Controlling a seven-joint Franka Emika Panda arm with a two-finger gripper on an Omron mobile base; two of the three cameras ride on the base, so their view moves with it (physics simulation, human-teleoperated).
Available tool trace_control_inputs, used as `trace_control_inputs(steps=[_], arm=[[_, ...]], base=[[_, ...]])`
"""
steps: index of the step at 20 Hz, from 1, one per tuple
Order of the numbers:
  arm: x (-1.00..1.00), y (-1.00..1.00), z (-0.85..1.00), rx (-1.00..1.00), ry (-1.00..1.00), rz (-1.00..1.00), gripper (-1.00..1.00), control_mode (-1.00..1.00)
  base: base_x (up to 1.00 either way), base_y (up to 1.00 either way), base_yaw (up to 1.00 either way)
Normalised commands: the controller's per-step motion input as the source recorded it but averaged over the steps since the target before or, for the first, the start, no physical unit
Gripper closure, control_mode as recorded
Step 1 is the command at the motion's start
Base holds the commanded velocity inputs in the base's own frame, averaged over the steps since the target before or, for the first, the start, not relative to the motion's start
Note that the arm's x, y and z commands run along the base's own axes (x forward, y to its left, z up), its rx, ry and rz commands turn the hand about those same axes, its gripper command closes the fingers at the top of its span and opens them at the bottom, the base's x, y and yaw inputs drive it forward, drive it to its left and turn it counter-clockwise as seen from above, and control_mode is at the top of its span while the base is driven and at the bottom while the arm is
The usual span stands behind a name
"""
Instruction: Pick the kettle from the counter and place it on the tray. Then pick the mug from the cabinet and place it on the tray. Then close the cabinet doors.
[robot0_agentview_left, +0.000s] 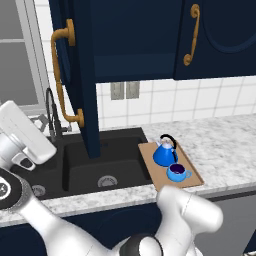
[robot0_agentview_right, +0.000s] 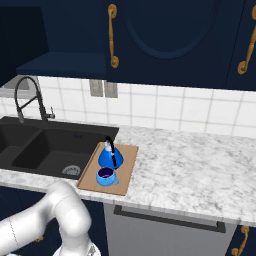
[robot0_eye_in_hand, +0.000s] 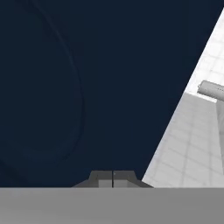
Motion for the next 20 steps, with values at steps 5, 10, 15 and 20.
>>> trace_control_inputs(steps=[5, 10, 15, 20], arm=[[0.23, -0.49, 0.05, 0.11, -0.04, -0.15, 1.00, -1.00], [0.13, -0.96, 0.02, 0.07, -0.03, -0.08, 1.00, -1.00], [0.00, -1.00, 0.00, 0.03, -0.12, -0.03, 1.00, -1.00], [0.00, -1.00, 0.09, 0.03, -0.11, 0.00, 1.00, -1.00]], base=[[0.00, 0.00, 0.00], [0.00, 0.00, 0.00], [0.00, 0.00, 0.00], [0.00, 0.00, 0.00]])
